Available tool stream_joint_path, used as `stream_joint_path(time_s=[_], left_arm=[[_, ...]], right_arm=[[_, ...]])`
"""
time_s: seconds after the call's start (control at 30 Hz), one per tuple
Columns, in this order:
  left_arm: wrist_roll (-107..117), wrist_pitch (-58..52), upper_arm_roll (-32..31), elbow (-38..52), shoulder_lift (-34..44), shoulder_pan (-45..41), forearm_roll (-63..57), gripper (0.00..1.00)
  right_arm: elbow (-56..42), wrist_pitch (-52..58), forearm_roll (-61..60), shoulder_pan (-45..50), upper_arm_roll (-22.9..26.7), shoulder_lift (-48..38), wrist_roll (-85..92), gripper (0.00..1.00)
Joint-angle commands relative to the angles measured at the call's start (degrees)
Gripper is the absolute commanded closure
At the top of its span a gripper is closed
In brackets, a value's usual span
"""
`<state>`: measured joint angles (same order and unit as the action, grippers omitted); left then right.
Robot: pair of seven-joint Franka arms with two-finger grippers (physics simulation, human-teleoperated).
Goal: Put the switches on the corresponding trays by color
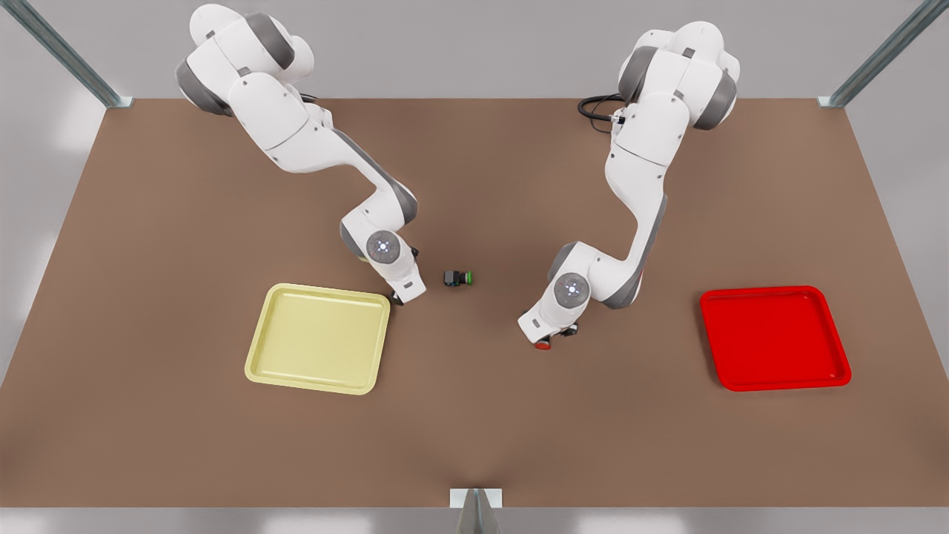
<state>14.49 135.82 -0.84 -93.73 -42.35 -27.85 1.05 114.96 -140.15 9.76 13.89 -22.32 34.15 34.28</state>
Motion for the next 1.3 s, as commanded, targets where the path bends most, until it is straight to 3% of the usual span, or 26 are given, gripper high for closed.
stream_joint_path(time_s=[0.0,0.03,0.17,0.2,0.47,0.7,0.73,0.8,1.17,1.27], left_arm=[[-0.8,-0.6,0.2,0.0,0.3,0.0,0.4,0.48],[-1.9,-1.6,1.2,0.0,1.1,0.2,0.4,0.48],[-11.2,-6.1,6.9,0.0,3.6,0.9,0.7,0.48],[-14.0,-6.7,7.5,0.0,4.0,2.4,0.7,0.48],[-44.4,-11.9,8.0,-0.1,5.3,20.9,0.7,0.48],[-58.6,-12.6,11.6,-0.3,5.0,31.4,0.7,0.47],[-59.4,-12.6,11.6,-0.3,4.6,32.3,0.7,0.44],[-59.4,-12.4,11.7,0.0,3.5,32.6,0.7,0.00],[-59.3,-12.6,11.7,0.6,3.5,32.8,0.7,0.00],[-58.9,-16.5,11.7,4.8,4.5,32.3,0.6,0.00]], right_arm=[[0.0,0.0,0.0,0.0,0.0,0.0,0.0,0.18],[0.0,0.0,0.1,0.0,0.0,0.0,0.0,0.25],[0.0,-0.4,0.2,0.5,0.1,0.0,-0.1,0.32],[0.0,-0.4,0.1,0.5,0.2,0.0,-0.1,0.43],[0.0,-0.1,0.2,0.5,0.4,0.0,-0.1,0.48],[0.0,0.1,0.2,0.5,0.4,-0.1,-0.1,0.50],[0.0,0.3,0.2,0.5,0.4,-0.2,-0.1,0.50],[0.0,0.3,0.2,0.5,0.4,-0.2,-0.1,0.50],[-1.0,7.7,0.2,-0.4,1.2,-5.5,0.7,0.50],[-2.7,10.9,0.1,-0.4,2.9,-7.3,0.8,0.50]])
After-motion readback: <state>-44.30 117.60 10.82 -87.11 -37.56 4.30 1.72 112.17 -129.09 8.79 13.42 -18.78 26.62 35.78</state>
